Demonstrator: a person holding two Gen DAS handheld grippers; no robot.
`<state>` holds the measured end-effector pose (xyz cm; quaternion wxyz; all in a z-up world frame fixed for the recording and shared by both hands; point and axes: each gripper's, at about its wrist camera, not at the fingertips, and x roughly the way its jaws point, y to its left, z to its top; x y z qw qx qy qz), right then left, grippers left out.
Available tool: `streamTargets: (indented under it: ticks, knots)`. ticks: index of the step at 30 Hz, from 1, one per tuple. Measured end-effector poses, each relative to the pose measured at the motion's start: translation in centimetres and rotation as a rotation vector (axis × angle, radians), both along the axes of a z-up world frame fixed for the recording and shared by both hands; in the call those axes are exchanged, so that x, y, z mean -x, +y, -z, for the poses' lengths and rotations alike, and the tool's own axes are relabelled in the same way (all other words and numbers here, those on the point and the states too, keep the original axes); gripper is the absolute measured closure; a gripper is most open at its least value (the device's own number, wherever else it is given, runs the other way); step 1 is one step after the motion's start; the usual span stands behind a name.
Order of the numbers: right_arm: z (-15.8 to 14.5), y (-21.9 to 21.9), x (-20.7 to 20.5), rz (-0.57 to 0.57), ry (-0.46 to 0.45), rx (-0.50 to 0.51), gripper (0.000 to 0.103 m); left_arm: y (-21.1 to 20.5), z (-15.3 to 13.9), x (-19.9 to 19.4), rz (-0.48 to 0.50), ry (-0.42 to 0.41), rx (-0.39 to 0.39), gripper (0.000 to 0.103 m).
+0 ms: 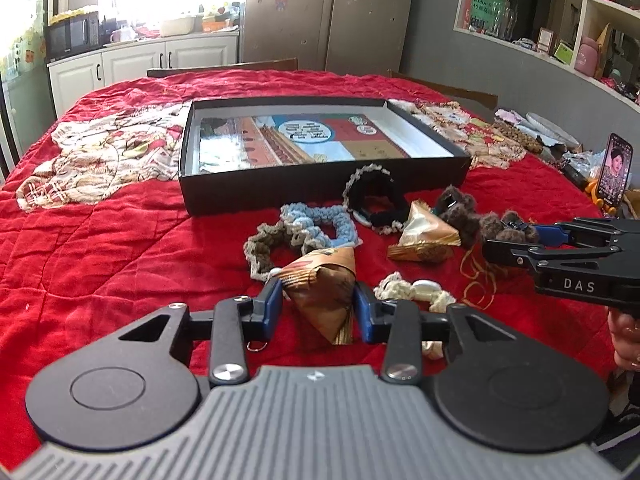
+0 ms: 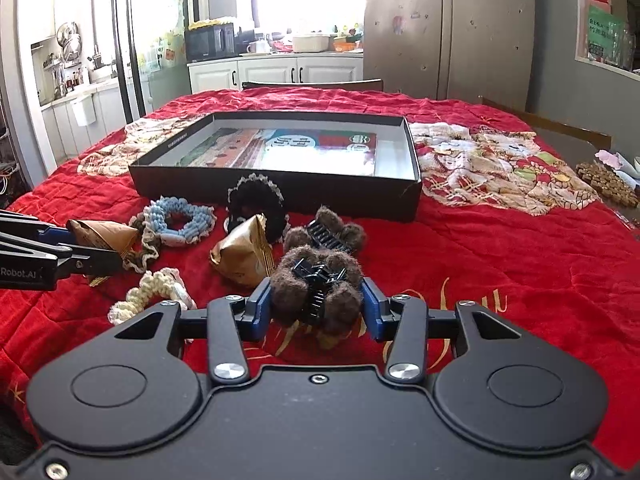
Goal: Organize objects
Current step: 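Grasp the tan paper pyramid packet with the left gripper while the right grasps the brown fuzzy clip, then carry the tan packet and brown fuzzy clip into the black tray with both grippers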
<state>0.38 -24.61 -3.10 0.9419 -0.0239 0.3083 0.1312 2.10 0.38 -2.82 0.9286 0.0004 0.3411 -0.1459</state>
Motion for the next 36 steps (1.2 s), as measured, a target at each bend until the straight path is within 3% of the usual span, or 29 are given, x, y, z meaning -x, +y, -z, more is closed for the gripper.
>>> streamTargets:
  ticks: [3,22,36]
  knots:
    - [-0.6,-0.1,0.1,-0.002,-0.016,-0.005,0.06,-0.1,-0.5,0.0,0.01,-0.004,0.005,0.071]
    - [-2.9,0.0,-0.6,-0.017,-0.094,-0.002,0.06,-0.2,-1.8,-0.7,0.02,-0.056,0.006,0.071]
    - [-5.7,1.4,-6.3,-0.028,-0.161,-0.01,0.06,0.7,-4.6,-6.0,-0.031,-0.12,0.059,0.071]
